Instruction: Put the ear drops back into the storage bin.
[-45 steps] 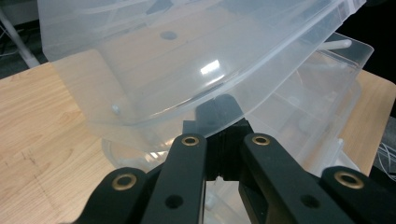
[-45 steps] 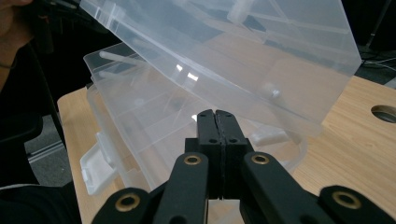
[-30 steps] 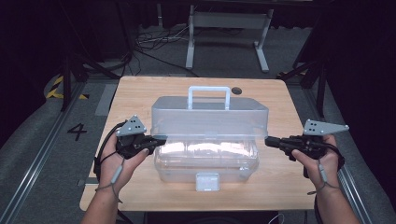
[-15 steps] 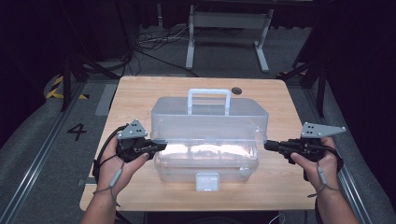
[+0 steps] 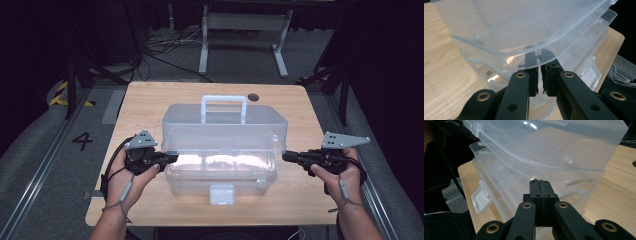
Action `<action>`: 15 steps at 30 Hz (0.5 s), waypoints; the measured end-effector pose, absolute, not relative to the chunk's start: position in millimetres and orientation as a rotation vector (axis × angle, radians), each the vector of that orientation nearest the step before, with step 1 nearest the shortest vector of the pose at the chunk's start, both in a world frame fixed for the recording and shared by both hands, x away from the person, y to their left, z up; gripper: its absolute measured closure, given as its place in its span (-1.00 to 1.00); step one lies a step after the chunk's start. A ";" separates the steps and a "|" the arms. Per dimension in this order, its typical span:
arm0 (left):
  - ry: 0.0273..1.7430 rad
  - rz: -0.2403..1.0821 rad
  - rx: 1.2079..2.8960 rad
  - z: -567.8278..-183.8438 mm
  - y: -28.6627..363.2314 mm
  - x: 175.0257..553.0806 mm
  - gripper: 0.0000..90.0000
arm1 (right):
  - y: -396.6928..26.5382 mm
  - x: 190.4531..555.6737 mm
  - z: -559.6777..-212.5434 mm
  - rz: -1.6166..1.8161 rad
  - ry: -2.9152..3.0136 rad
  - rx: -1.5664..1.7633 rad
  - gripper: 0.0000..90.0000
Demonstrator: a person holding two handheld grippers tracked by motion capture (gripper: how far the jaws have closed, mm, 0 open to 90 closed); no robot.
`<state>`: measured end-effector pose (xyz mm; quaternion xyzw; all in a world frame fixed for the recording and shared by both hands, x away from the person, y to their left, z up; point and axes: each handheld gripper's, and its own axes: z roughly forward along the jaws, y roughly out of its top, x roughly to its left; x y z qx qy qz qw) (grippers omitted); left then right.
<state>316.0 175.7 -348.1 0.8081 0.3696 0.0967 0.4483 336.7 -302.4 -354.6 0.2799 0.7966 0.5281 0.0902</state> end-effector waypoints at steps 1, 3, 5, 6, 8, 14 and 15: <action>0.920 0.242 1.994 -348.2 177.0 315.3 0.88 | -302.4 336.7 -354.6 1.567 2.369 0.832 1.00; 0.929 0.249 1.991 -347.6 180.4 313.8 0.91 | -301.9 336.9 -355.3 1.572 2.376 0.831 1.00; 0.929 0.248 1.998 -347.2 182.9 312.8 0.95 | -301.4 337.2 -356.0 1.568 2.384 0.824 1.00; 0.929 0.248 1.998 -347.2 182.9 312.8 0.97 | -301.4 337.2 -356.0 1.568 2.384 0.824 1.00; 0.935 0.251 2.004 -347.9 183.4 312.2 0.98 | -300.4 336.7 -356.7 1.561 2.396 0.817 1.00; 0.940 0.234 2.031 -350.3 185.6 311.9 0.98 | -300.2 335.3 -358.1 1.541 2.432 0.816 1.00; 0.942 0.227 2.035 -350.5 185.7 311.8 0.98 | -300.5 335.4 -358.6 1.538 2.441 0.818 1.00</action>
